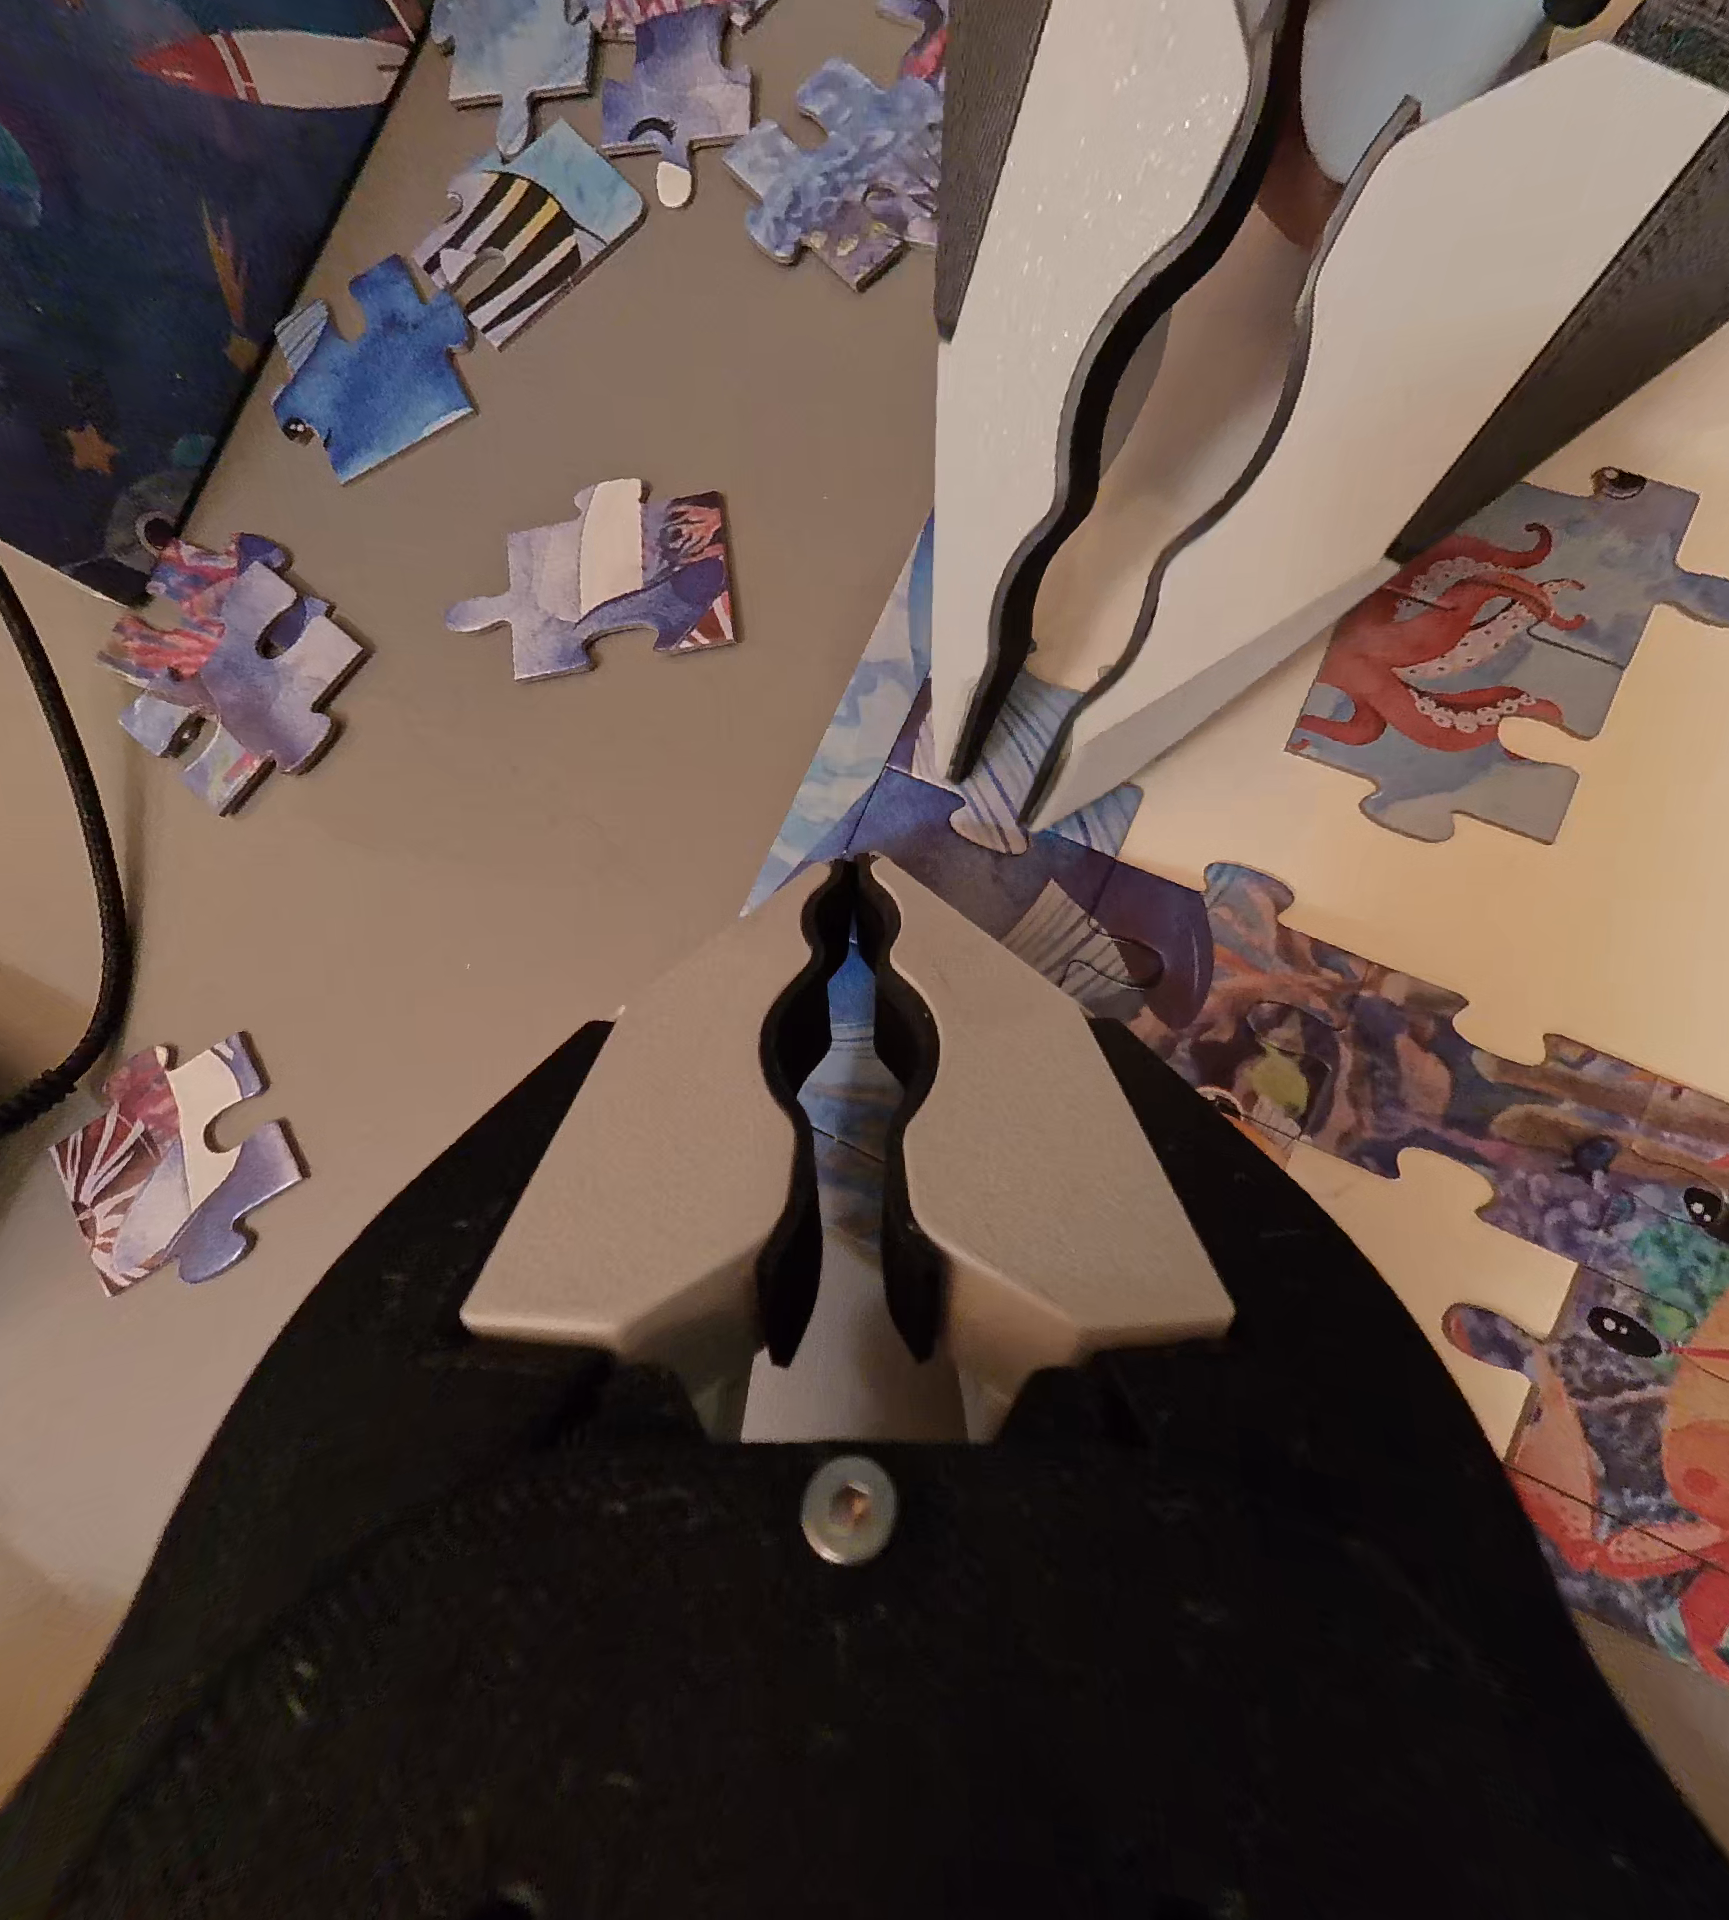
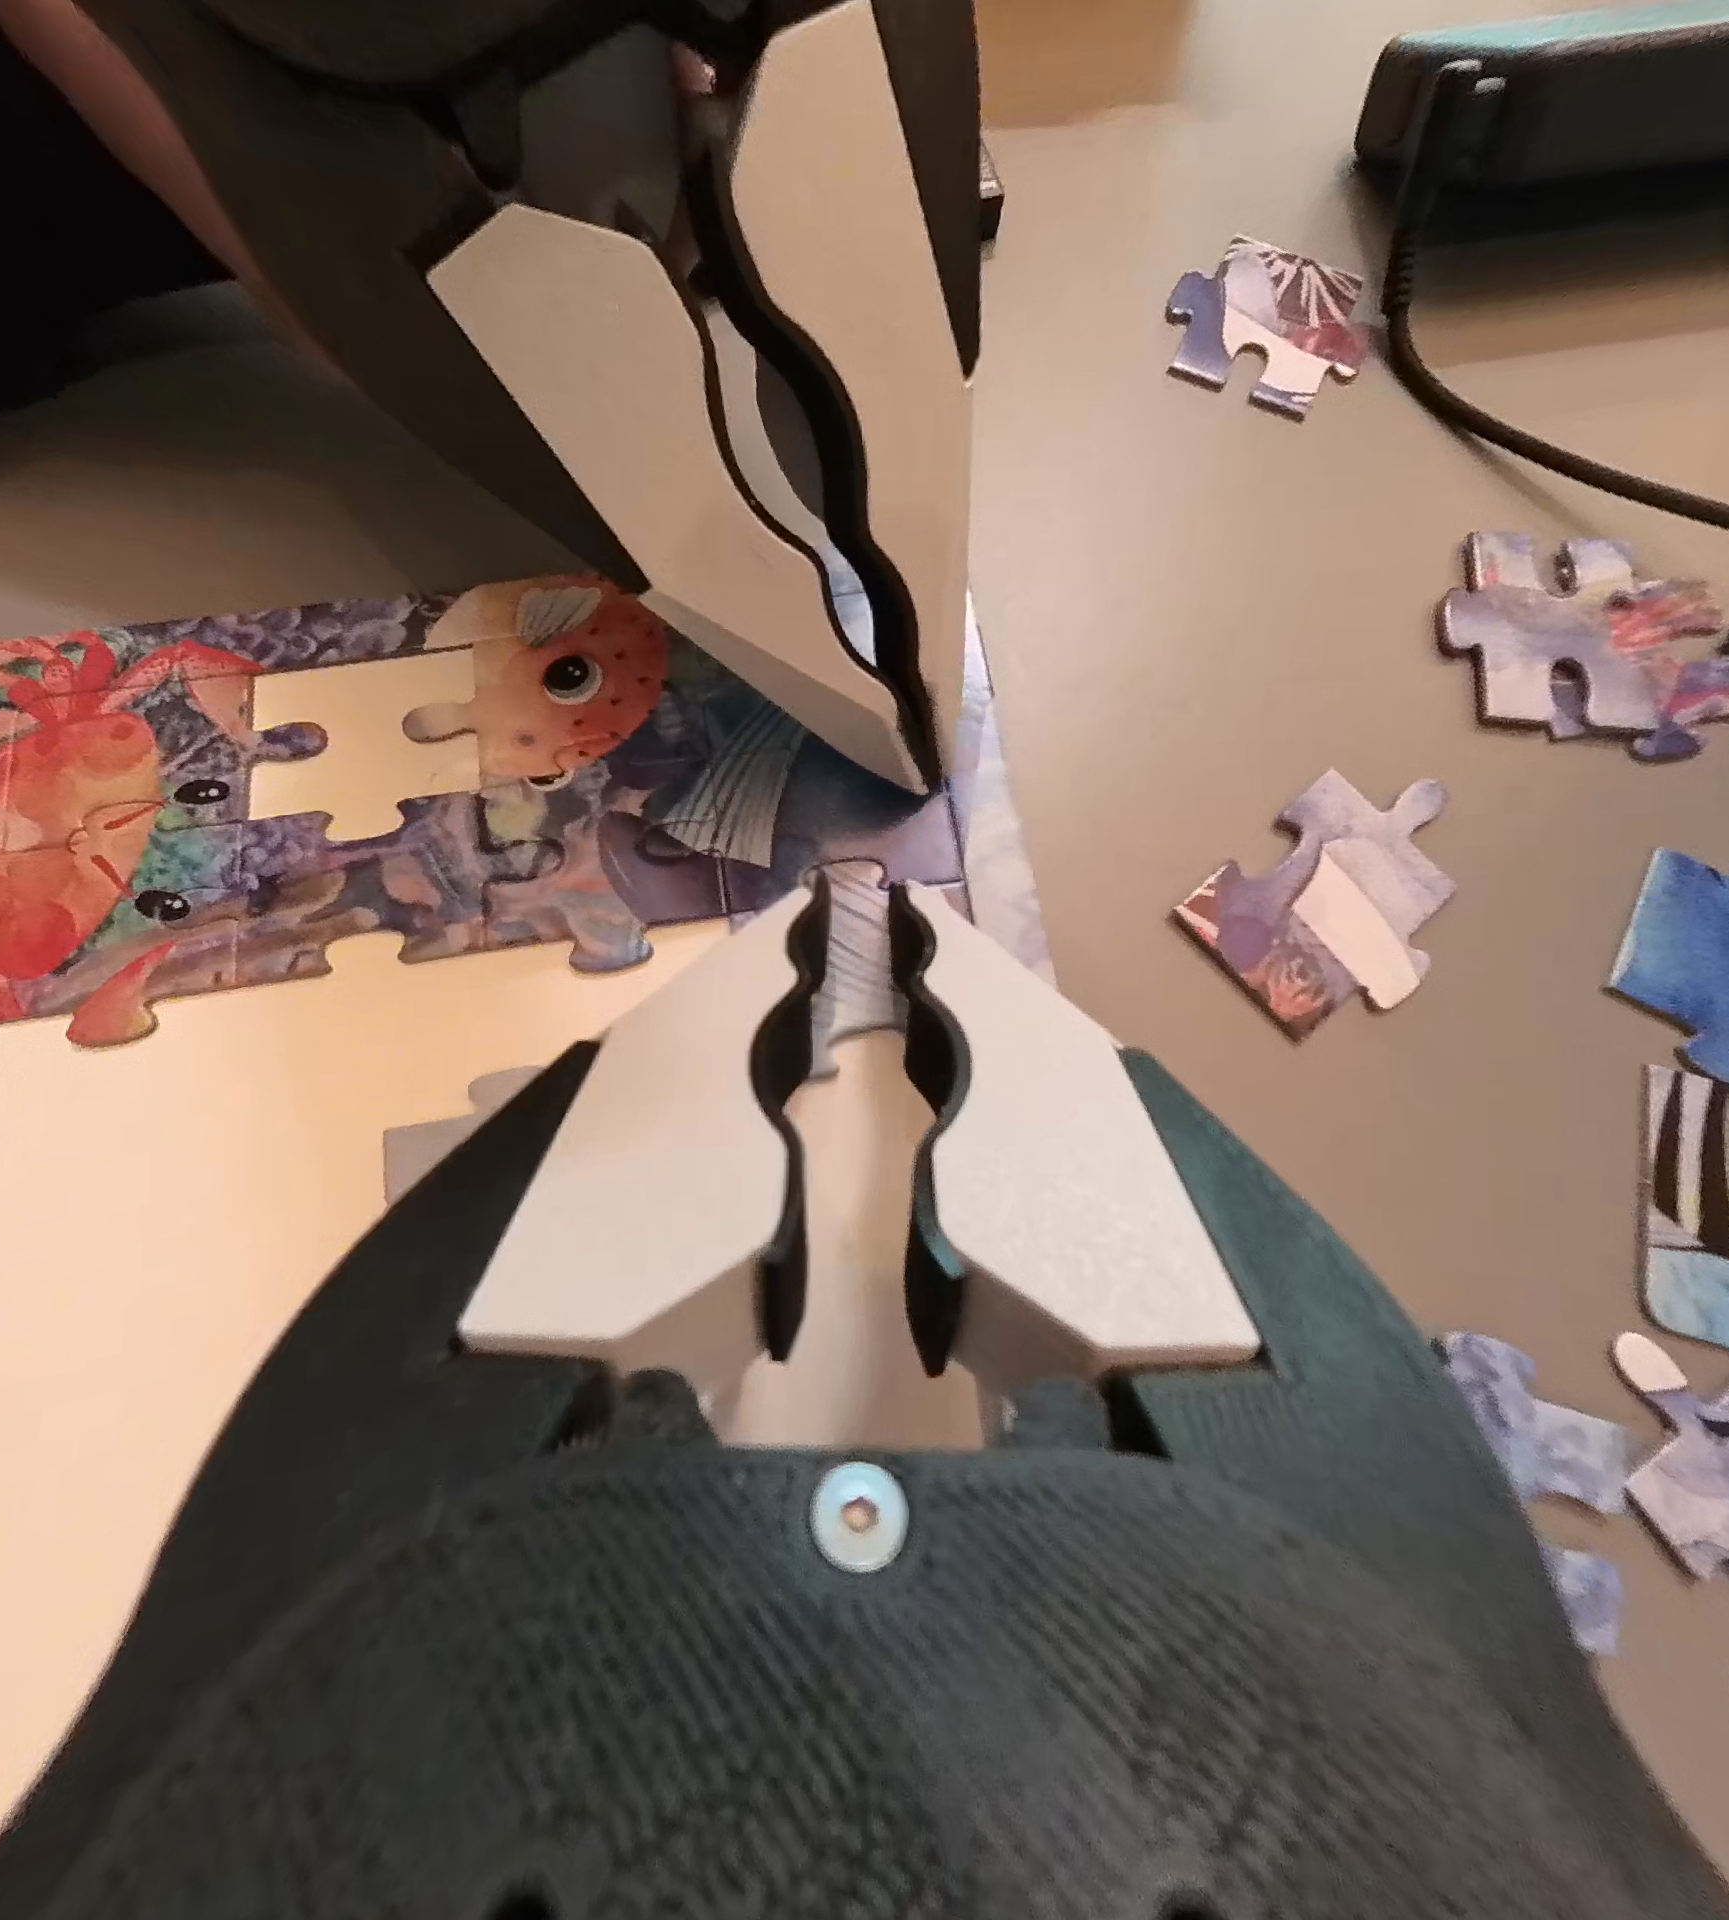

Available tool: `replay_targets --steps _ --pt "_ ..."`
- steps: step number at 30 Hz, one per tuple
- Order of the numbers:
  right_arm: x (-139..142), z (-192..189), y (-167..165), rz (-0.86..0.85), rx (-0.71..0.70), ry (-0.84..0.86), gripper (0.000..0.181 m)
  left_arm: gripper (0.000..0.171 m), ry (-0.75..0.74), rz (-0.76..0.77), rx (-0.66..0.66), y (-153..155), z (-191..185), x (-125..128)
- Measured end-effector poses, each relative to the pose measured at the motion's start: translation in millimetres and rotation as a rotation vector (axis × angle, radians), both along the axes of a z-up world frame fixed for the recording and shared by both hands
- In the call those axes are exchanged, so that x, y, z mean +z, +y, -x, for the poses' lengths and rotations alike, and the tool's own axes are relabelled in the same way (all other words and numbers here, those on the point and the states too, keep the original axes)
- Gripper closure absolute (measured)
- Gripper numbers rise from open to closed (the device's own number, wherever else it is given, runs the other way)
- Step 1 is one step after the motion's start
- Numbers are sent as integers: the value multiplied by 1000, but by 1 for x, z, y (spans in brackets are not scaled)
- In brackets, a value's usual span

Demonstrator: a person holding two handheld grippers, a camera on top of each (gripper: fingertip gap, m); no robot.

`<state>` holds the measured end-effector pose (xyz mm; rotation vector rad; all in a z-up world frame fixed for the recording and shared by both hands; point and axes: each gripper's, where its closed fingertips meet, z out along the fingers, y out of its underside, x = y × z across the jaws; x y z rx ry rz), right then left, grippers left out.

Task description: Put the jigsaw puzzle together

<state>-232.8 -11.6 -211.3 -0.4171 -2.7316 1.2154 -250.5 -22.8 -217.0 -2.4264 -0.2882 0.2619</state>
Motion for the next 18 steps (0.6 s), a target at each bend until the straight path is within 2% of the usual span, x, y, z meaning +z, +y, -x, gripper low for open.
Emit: replay_targets --steps 4,10,12,15,18 --pt "11 0 1 68 -14 -26 181 171 4 3 0 0 0 0" --pt "0 5 11 6 -51 -35 181 171 19 15 -2 -1 1 1" --pt "4 9 13 36 -72 -14 181 171 88 -30 28 -2 10 14" --pt "1 10 20 15 -82 -27 181 171 87 -189 85 -5 19 44" --pt "21 22 35 76 -146 50 181 171 119 -244 183 -21 36 57"
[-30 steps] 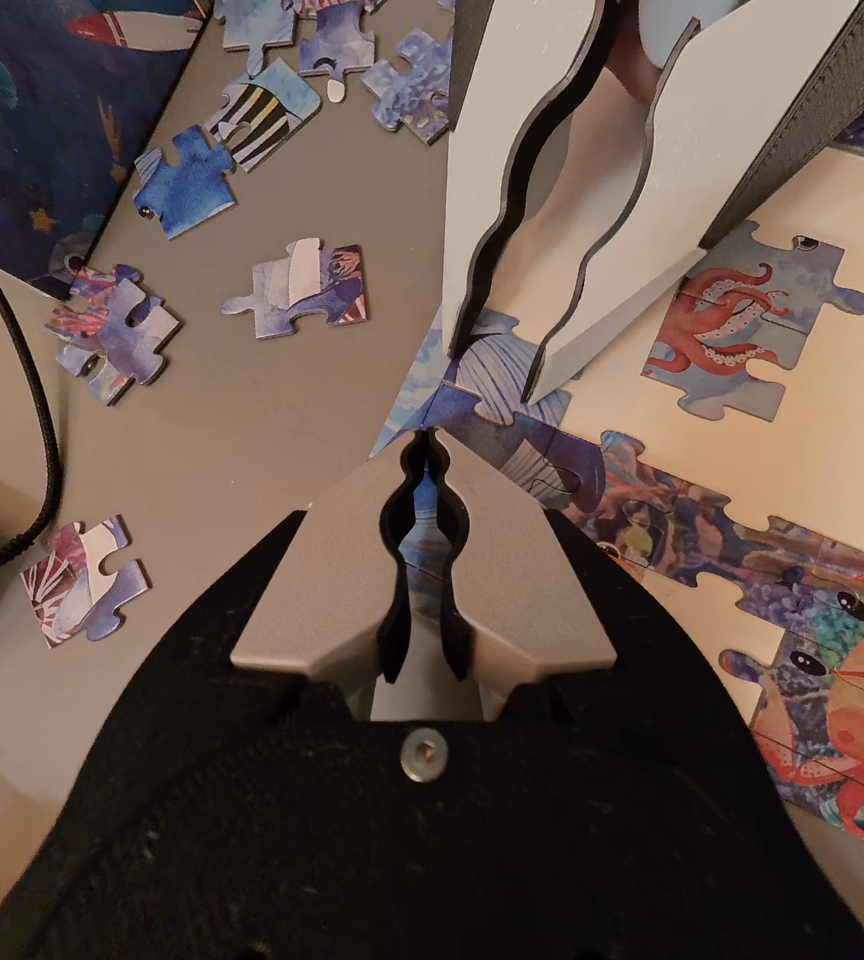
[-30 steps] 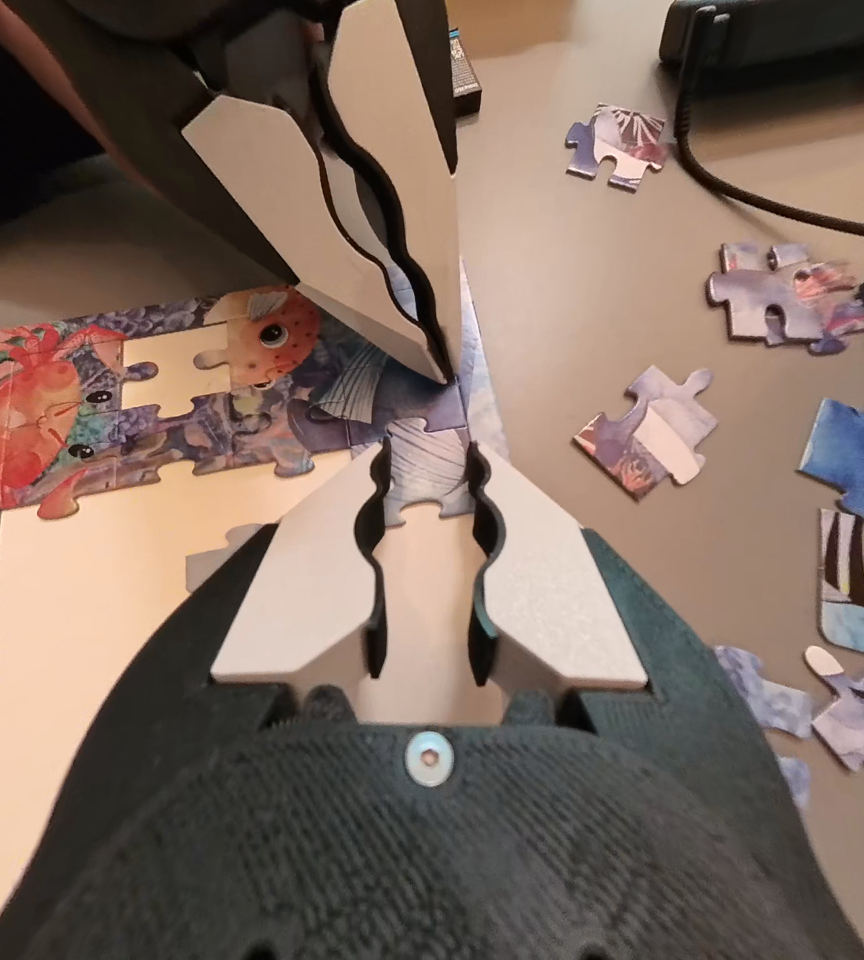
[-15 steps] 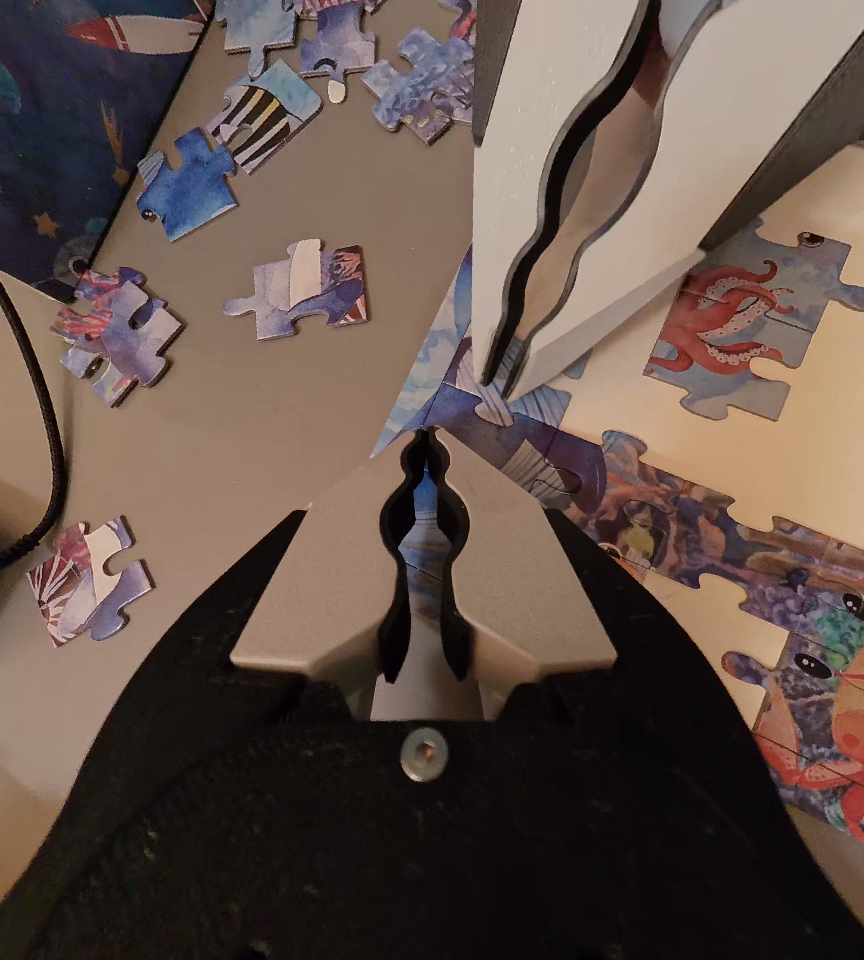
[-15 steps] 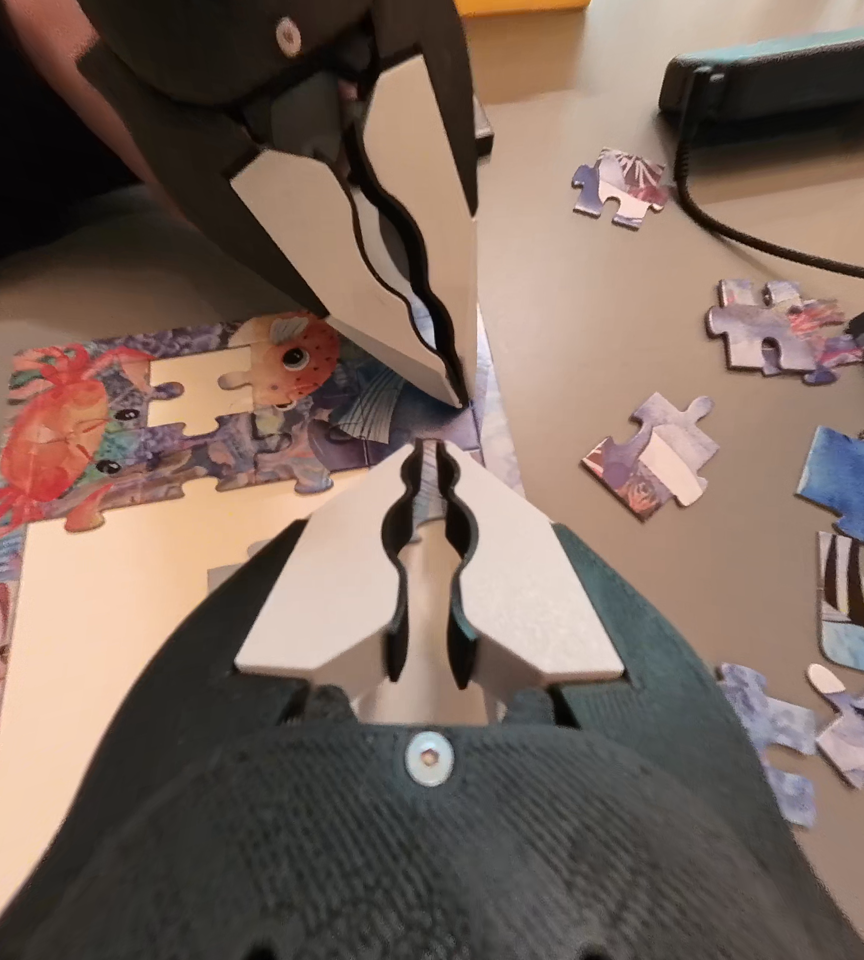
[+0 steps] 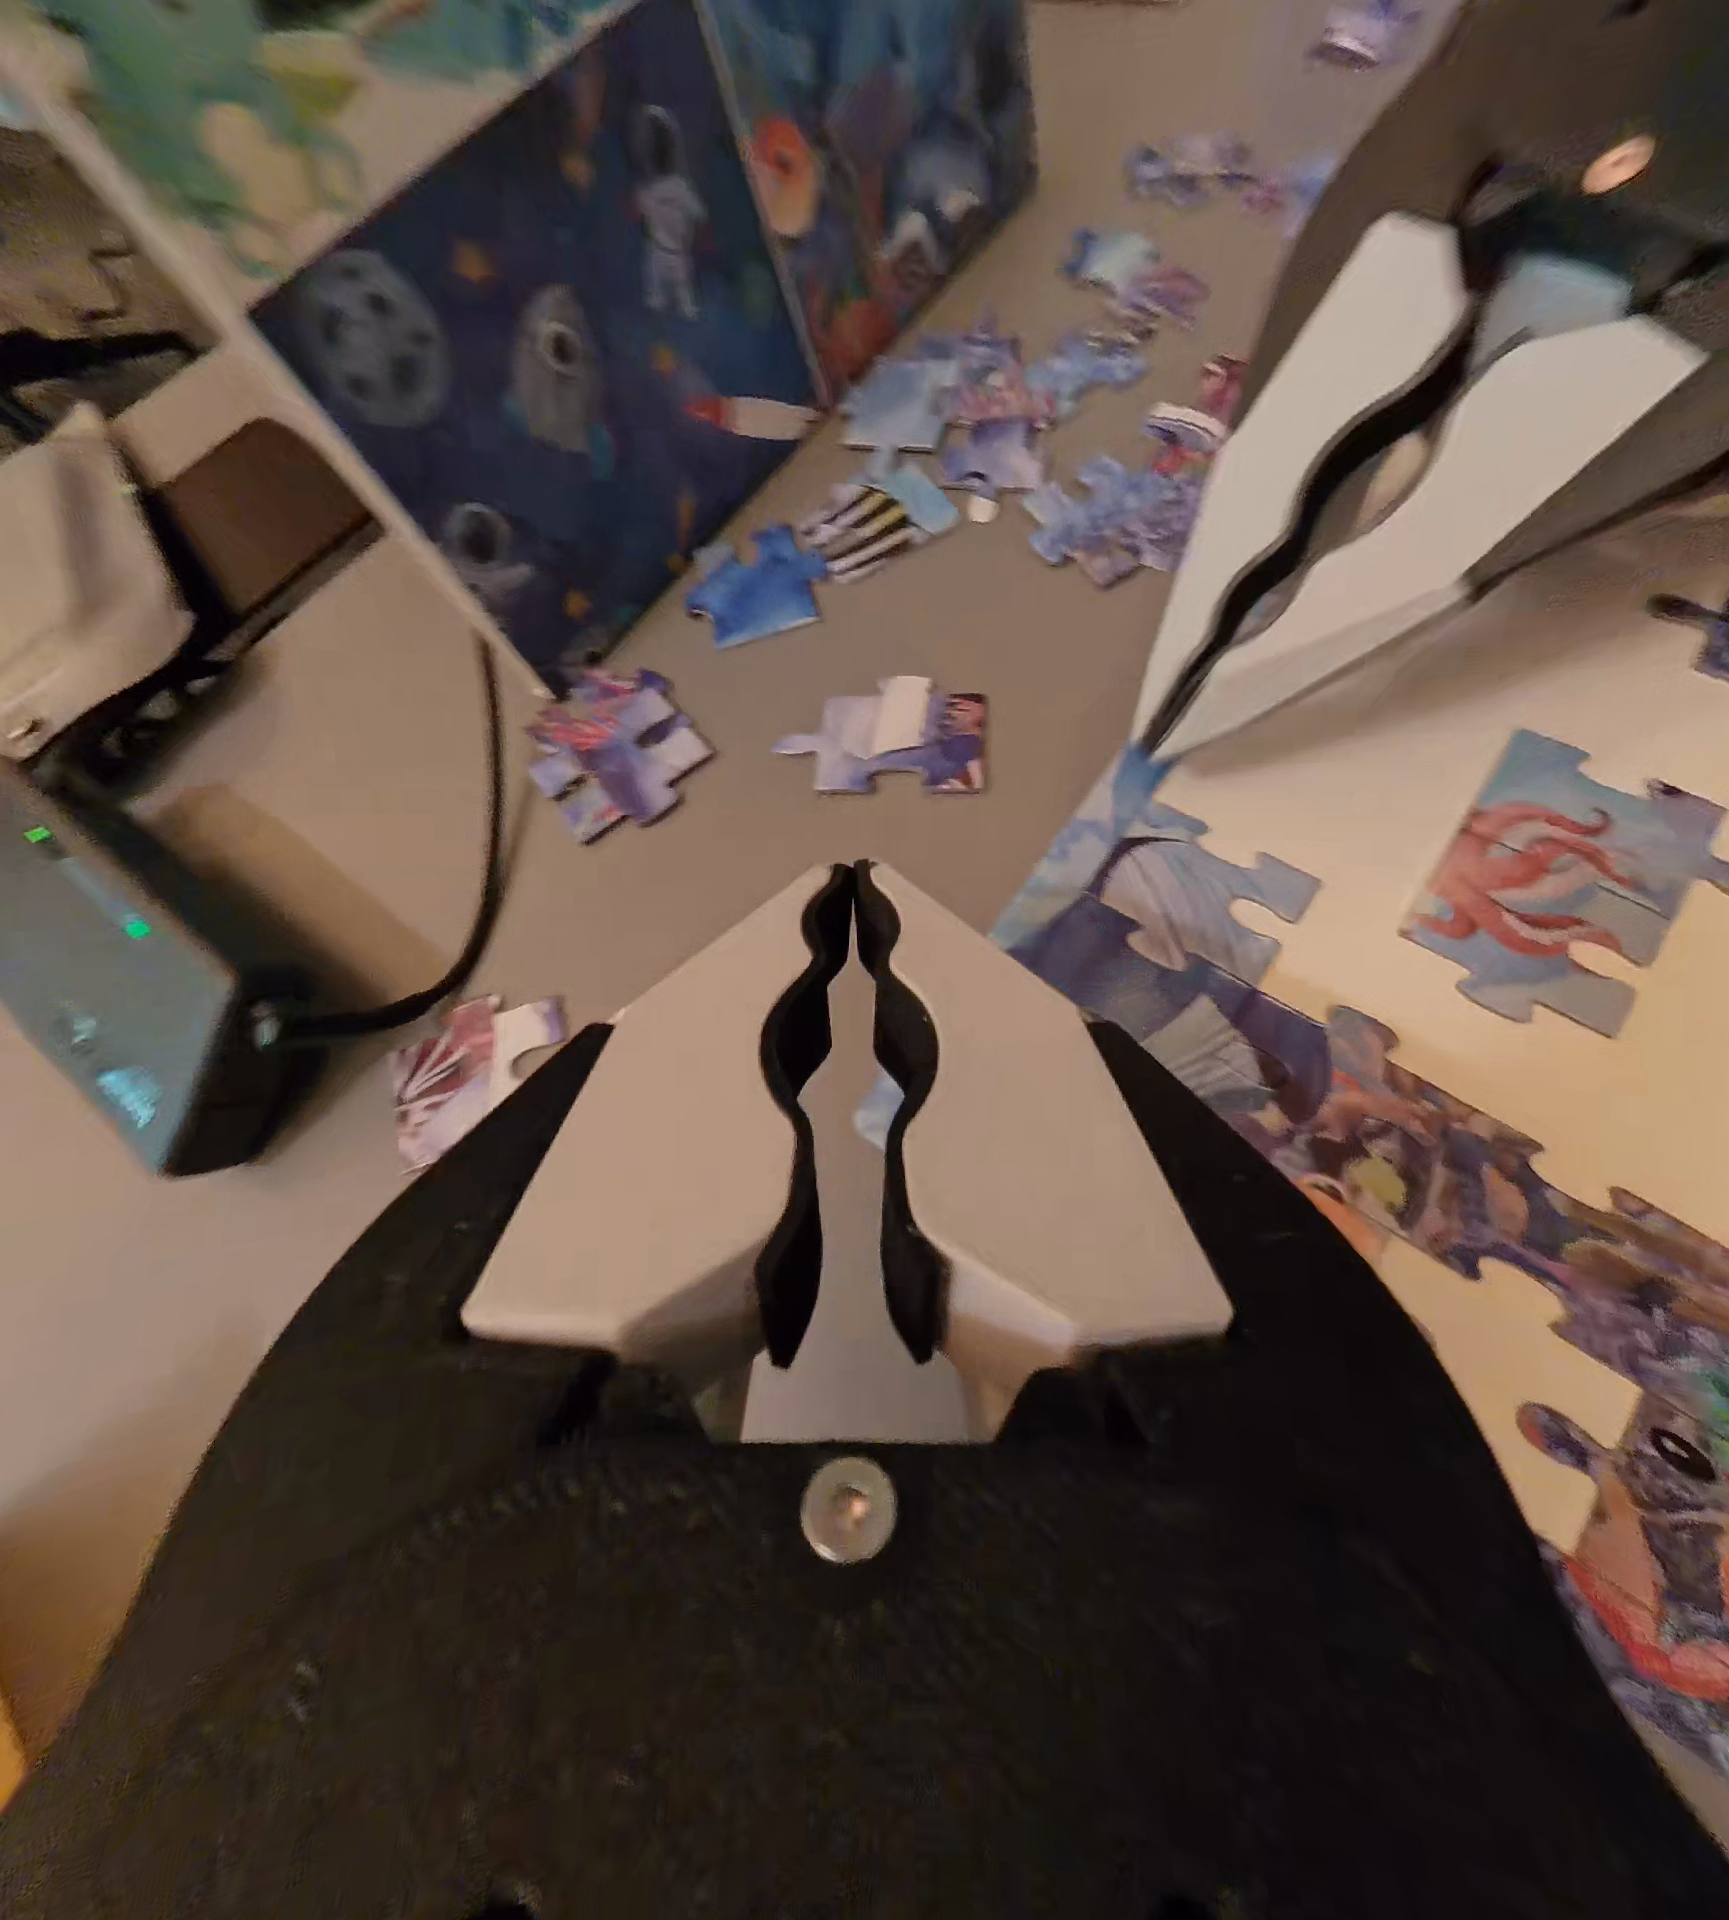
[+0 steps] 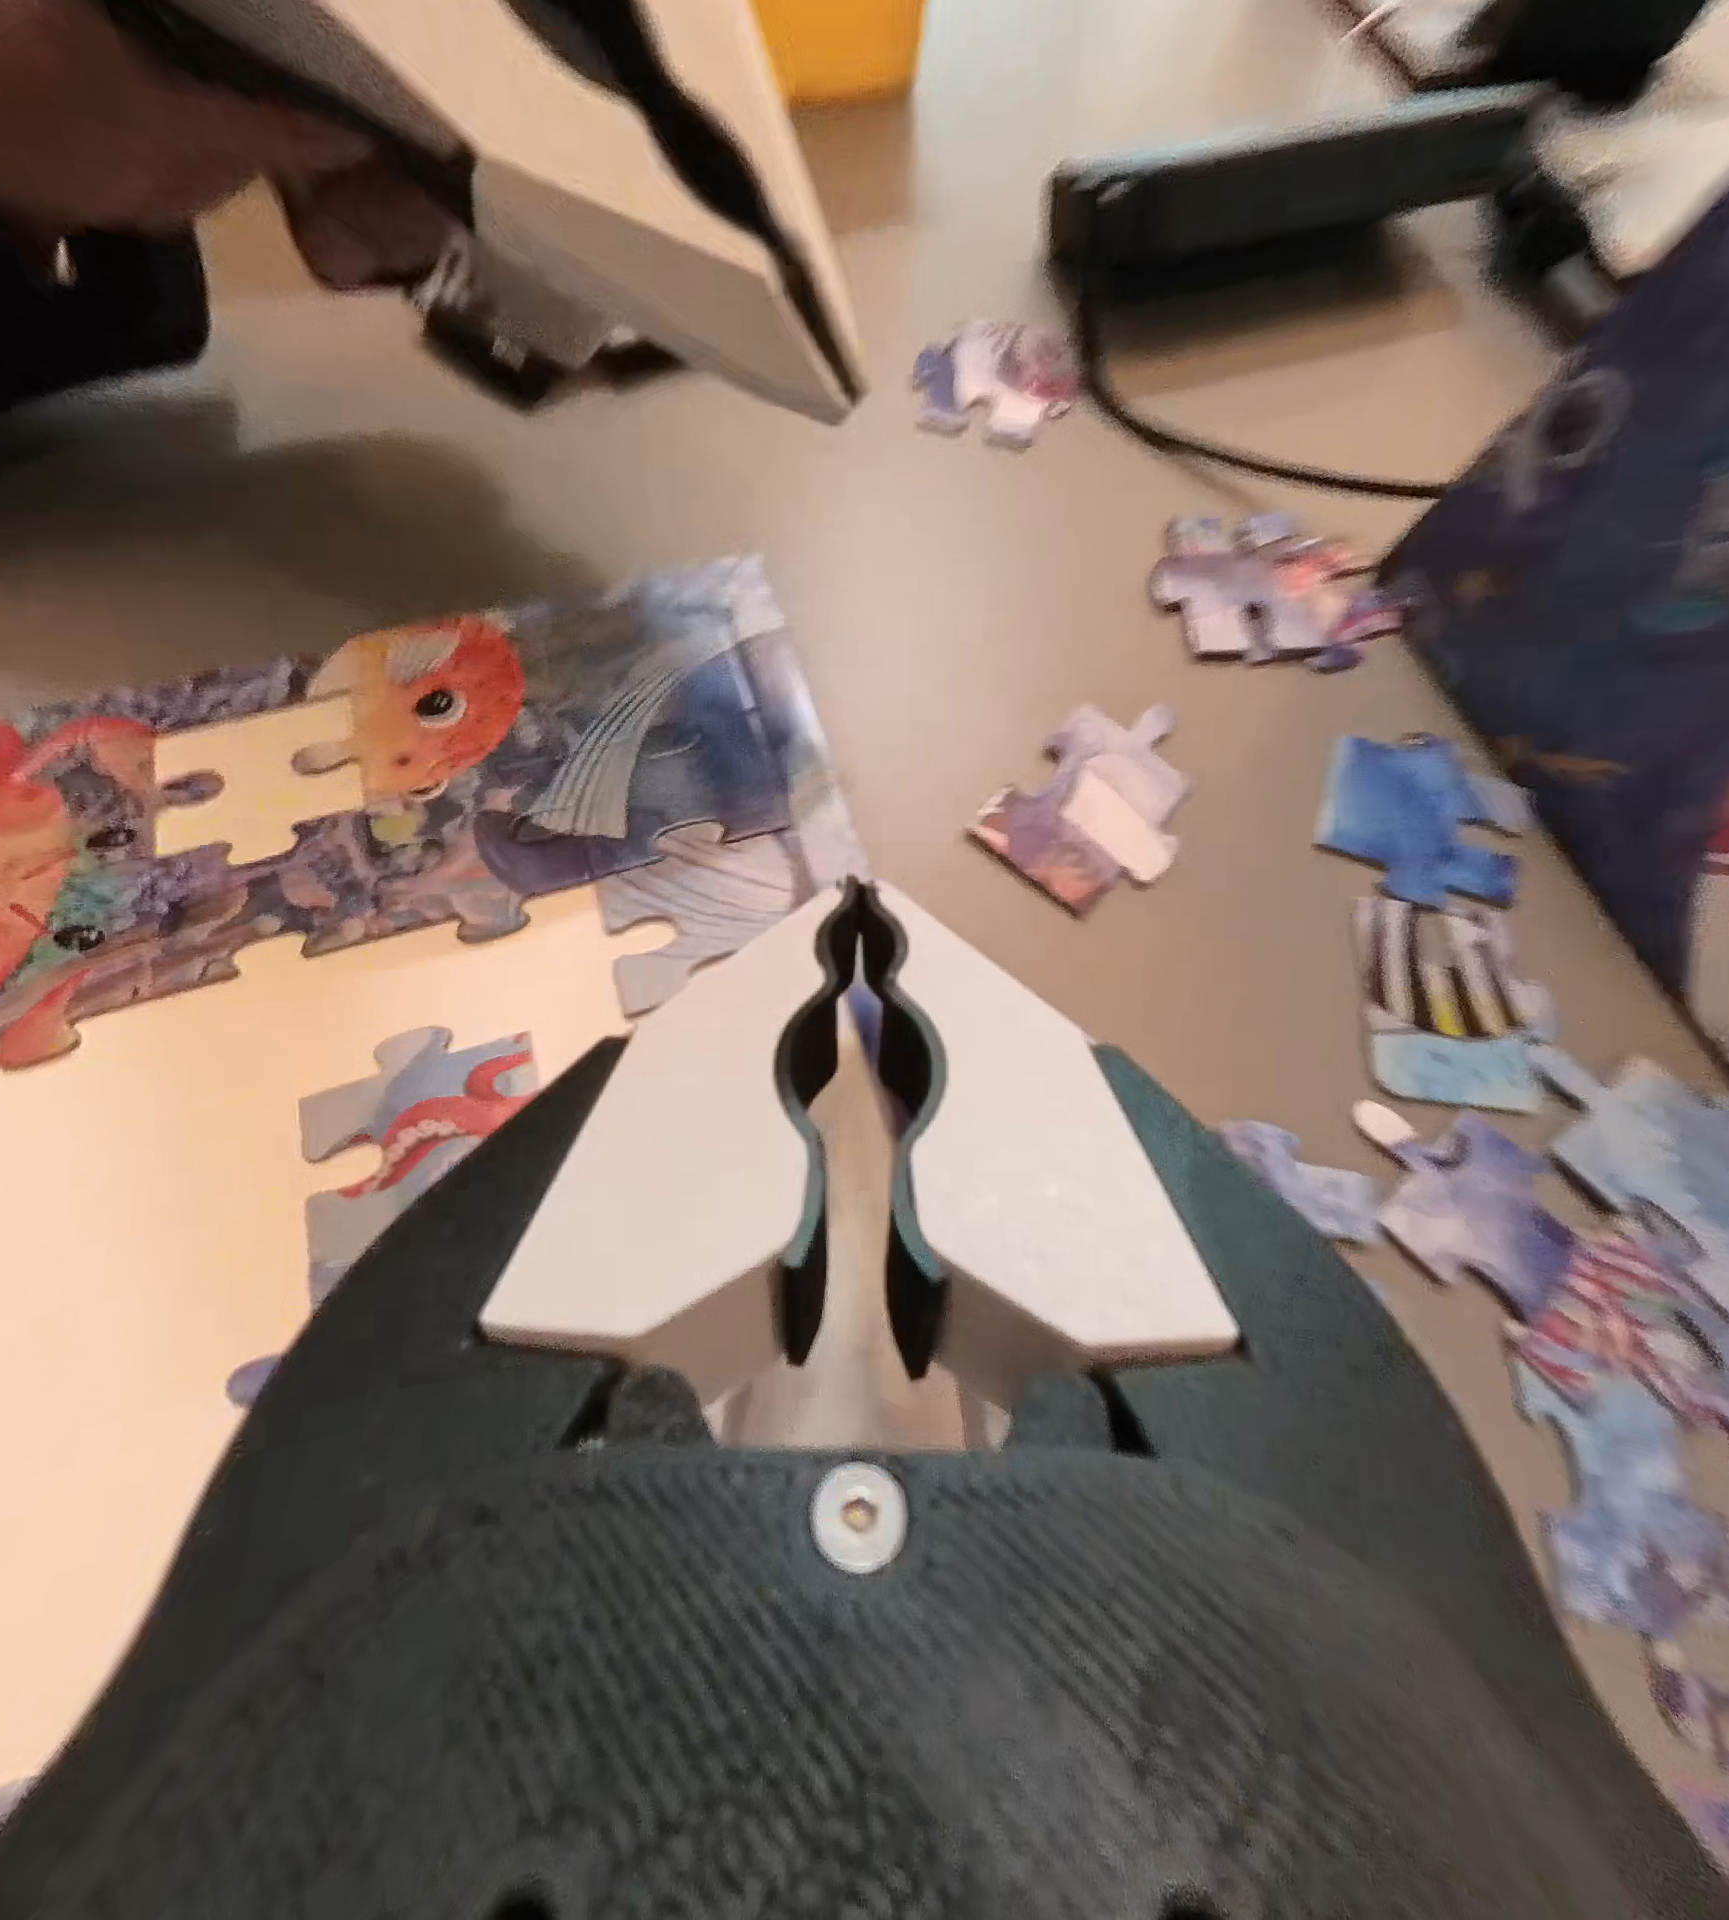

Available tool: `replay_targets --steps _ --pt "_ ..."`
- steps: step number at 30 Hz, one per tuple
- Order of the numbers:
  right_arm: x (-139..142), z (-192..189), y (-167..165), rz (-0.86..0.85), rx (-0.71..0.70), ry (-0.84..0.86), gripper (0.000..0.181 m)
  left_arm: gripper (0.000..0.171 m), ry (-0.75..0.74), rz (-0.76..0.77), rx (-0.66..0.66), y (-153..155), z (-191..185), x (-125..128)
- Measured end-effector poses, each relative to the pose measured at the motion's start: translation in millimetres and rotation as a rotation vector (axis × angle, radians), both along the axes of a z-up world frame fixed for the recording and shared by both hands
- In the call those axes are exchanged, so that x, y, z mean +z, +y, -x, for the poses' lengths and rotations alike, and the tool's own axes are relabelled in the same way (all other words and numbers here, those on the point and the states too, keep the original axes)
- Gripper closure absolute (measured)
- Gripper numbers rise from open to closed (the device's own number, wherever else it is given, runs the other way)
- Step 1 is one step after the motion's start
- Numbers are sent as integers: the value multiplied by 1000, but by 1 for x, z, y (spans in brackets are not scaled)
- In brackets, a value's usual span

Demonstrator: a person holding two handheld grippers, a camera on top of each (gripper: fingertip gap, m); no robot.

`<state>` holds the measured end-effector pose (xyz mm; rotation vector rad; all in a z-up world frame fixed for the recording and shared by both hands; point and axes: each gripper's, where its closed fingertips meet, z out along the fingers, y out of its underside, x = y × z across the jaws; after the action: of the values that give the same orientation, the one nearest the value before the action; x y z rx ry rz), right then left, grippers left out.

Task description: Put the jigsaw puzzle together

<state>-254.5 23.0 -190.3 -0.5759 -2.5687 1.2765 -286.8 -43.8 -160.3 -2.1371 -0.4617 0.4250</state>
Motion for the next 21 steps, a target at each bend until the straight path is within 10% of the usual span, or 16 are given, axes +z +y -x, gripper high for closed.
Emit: replay_targets --steps 21 --pt "120 -9 115 391 -330 393 181 171 70 -261 291 -54 49 30"
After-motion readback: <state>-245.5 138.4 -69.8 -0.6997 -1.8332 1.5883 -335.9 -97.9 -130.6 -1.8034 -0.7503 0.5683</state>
